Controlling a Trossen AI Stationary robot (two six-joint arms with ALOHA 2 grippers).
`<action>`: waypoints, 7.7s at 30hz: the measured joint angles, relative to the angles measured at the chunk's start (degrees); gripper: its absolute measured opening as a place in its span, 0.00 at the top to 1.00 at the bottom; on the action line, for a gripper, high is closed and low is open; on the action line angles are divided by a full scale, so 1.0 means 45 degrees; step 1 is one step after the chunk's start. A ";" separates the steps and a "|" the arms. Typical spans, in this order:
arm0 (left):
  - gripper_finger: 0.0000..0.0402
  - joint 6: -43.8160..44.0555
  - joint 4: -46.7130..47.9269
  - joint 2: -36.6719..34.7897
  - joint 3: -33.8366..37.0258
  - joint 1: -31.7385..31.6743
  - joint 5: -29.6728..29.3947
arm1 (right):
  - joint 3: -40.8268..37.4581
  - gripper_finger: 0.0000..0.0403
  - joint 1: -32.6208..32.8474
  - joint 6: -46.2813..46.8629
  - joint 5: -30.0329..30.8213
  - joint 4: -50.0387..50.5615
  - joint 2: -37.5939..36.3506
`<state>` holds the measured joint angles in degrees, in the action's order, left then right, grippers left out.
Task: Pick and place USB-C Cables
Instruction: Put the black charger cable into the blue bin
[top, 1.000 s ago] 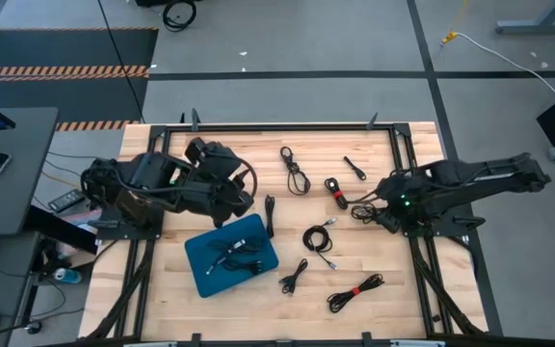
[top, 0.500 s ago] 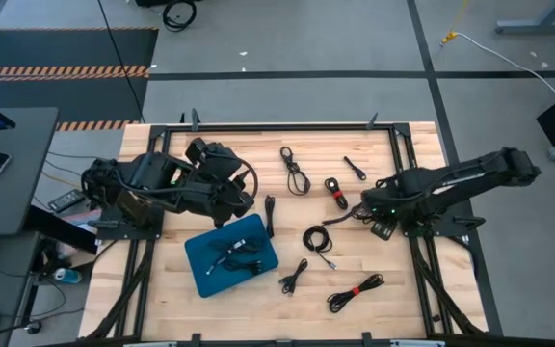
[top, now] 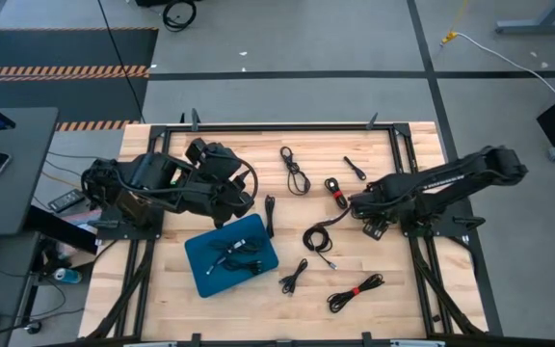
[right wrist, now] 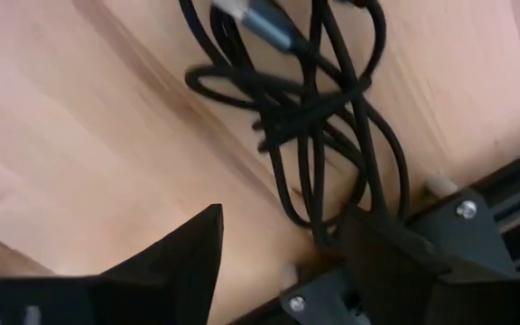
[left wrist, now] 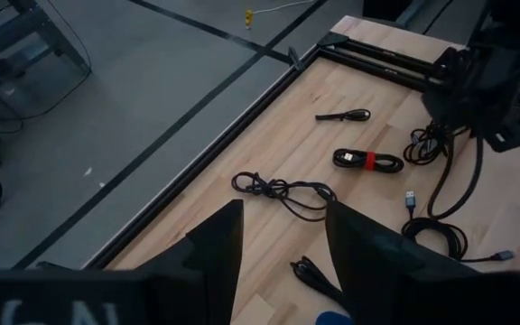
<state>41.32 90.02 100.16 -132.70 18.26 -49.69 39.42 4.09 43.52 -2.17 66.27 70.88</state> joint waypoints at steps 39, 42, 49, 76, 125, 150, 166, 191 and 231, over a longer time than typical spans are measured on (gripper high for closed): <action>0.59 0.0015 -0.0005 0.0005 0.0000 -0.0010 0.0015 | 0.1923 0.94 0.0184 -0.0527 -0.0132 -0.1452 0.0204; 0.59 0.0015 0.0000 0.0005 0.0000 -0.0010 0.0015 | 0.3225 0.94 0.0547 -0.0333 0.0171 -0.1880 -0.0595; 0.59 0.0017 -0.0002 0.0005 0.0005 -0.0010 0.0015 | 0.5028 0.94 0.1121 -0.1236 0.0098 -0.5966 -0.1696; 0.44 -0.3036 -0.4571 0.1258 0.0015 -0.1205 0.2629 | 0.5134 0.94 0.1737 -0.3516 -0.2484 -1.3239 -0.1590; 0.37 -0.4765 -0.8704 0.2219 0.0004 -0.2030 0.9350 | 0.5134 0.94 0.1742 -0.5129 -0.1865 -1.1456 -0.3485; 0.98 -0.5003 -0.9599 0.2492 0.0005 -0.2045 0.9437 | 0.5134 0.94 0.1747 -0.4938 -0.1921 -1.1641 -0.3480; 0.99 -0.5042 -0.9538 0.2497 0.0000 -0.2001 0.9446 | 0.5134 0.43 0.1747 -0.4433 -0.1770 -1.2167 -0.3527; 0.99 -0.4156 -0.6889 0.1793 -0.0034 -0.1359 0.8881 | 0.5134 0.39 0.1649 -0.2009 -0.1776 -0.7950 -0.6664; 0.99 0.4108 -0.0002 0.0765 0.1433 0.3293 0.3767 | 0.5134 0.39 0.1649 -0.2135 -0.1634 -0.8037 -0.6496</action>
<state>59.80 90.01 103.60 -126.26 33.08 -32.74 62.52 11.51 33.91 -9.52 30.11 41.65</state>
